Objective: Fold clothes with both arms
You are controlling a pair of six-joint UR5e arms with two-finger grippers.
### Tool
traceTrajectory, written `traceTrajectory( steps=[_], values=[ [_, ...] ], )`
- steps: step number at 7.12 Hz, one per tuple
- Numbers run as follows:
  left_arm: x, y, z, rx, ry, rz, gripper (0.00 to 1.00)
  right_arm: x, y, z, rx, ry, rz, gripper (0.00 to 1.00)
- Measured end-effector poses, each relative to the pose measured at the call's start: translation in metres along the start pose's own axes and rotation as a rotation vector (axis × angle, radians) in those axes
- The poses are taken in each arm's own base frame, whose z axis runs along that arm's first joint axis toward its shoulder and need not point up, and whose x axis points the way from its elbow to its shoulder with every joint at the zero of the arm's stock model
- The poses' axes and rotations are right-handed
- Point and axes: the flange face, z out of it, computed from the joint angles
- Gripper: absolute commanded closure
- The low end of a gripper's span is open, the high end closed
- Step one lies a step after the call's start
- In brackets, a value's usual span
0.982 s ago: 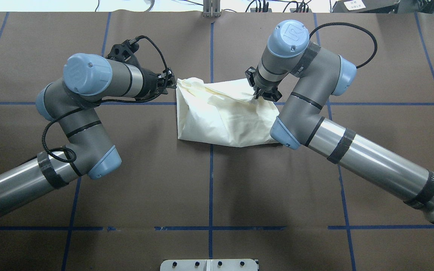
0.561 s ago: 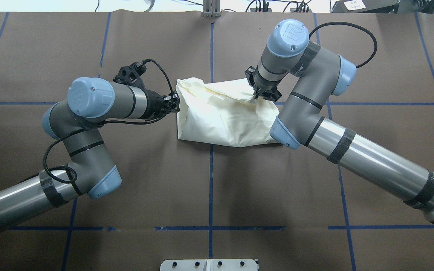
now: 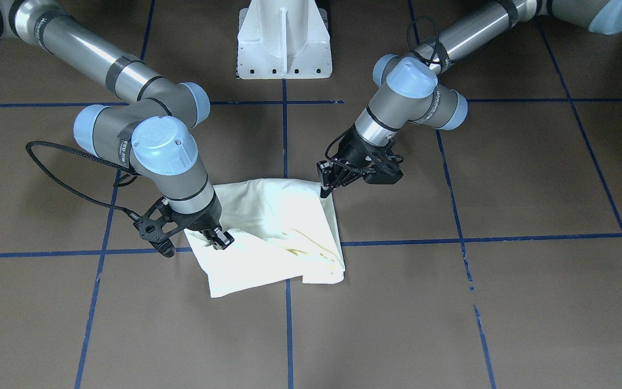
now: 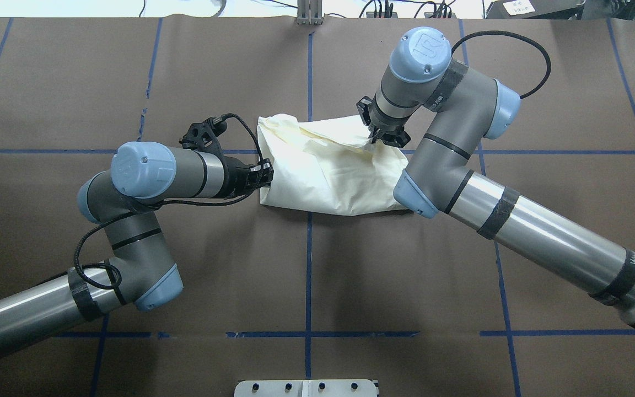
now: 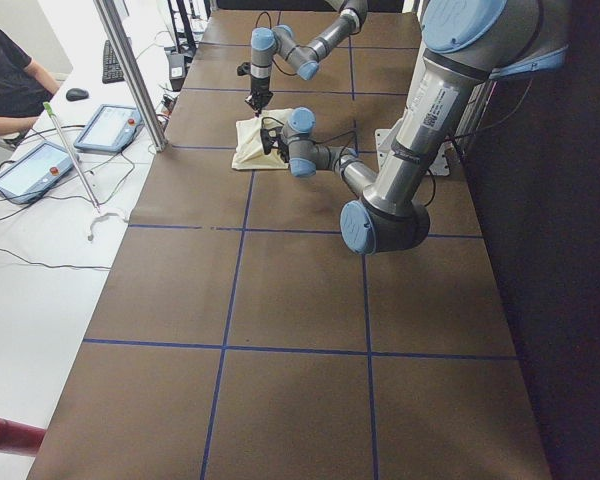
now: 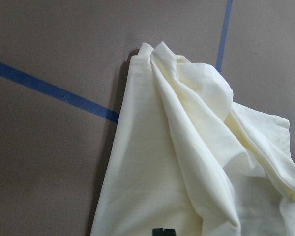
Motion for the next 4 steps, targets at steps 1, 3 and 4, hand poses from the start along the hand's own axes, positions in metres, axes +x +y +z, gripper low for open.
traceTrajectory(
  steps=[1, 3, 4],
  values=[
    [-0.004, 0.005, 0.004, -0.009, -0.005, 0.002, 1.00, -0.001, 0.001, -0.001, -0.001, -0.002, 0.000, 1.00],
    [-0.014, 0.030, 0.010, -0.052, 0.006, 0.018, 1.00, -0.001, 0.001, -0.002, -0.001, -0.005, -0.001, 1.00],
    [-0.018, 0.047, 0.012, -0.079, 0.013, 0.026, 1.00, -0.001, 0.001, -0.002, -0.001, -0.004, -0.001, 1.00]
  ],
)
